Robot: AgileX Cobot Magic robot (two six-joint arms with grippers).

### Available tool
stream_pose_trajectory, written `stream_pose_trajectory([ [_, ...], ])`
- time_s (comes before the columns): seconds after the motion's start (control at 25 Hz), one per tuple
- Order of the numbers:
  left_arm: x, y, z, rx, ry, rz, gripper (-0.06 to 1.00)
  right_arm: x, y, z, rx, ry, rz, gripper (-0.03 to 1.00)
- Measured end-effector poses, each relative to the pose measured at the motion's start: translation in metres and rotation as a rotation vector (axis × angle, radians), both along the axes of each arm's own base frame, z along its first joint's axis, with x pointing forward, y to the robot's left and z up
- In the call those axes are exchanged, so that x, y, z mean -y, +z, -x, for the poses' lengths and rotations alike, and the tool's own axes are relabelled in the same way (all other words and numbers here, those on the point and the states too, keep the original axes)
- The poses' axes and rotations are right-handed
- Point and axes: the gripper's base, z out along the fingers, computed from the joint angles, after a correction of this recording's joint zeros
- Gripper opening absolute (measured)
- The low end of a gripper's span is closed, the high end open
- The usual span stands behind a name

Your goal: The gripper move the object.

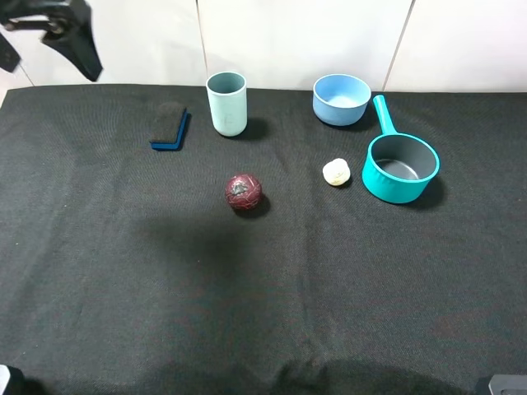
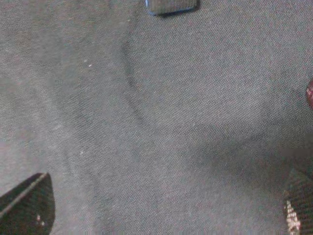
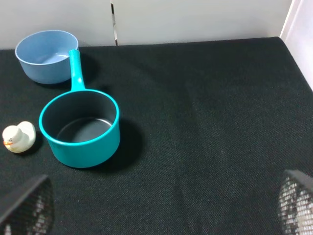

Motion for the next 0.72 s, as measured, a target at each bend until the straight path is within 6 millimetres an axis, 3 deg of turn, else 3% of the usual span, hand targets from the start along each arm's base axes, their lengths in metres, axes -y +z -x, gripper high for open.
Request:
stream_pose_trajectory([
  [0.72, -0.022, 0.063, 0.070, 0.184, -0.106, 0.001, 0.99, 0.000, 0.000, 0.000, 0.000, 0.000, 0.000, 0.69],
])
